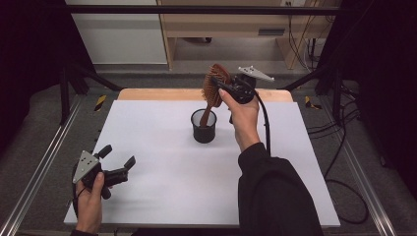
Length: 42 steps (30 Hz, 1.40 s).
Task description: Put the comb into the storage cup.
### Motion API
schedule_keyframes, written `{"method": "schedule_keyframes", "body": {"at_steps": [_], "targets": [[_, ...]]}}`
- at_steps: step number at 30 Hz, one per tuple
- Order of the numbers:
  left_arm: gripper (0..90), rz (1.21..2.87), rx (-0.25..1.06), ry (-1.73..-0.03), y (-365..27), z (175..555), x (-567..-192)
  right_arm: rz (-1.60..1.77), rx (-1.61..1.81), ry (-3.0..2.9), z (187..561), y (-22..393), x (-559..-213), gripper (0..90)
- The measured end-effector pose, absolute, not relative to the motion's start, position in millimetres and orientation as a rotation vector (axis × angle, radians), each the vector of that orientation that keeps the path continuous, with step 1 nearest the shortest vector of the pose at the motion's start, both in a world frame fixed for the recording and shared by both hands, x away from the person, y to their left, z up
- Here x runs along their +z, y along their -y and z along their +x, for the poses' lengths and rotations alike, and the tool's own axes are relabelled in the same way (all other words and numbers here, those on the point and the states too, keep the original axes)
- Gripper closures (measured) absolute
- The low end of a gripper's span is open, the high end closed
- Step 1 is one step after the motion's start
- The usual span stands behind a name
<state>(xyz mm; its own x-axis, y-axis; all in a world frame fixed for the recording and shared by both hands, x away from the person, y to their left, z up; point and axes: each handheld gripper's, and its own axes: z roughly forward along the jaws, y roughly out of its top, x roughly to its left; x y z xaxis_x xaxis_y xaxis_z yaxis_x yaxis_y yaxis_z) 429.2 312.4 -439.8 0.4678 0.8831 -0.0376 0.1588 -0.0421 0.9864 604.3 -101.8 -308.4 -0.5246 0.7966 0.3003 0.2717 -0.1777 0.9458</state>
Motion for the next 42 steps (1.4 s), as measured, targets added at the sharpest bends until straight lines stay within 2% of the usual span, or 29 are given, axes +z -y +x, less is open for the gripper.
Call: {"method": "schedule_keyframes", "body": {"at_steps": [13, 42], "targets": [[2.1, 1.521, 0.755, -0.943, -312, 429, -439, 1.241, 1.734, -1.715, 608, 92, -327, 51.5], [2.3, 1.525, 0.749, -0.944, -312, 429, -440, 1.26, 1.727, -1.742, 611, 87, -343, 51.1]]}}
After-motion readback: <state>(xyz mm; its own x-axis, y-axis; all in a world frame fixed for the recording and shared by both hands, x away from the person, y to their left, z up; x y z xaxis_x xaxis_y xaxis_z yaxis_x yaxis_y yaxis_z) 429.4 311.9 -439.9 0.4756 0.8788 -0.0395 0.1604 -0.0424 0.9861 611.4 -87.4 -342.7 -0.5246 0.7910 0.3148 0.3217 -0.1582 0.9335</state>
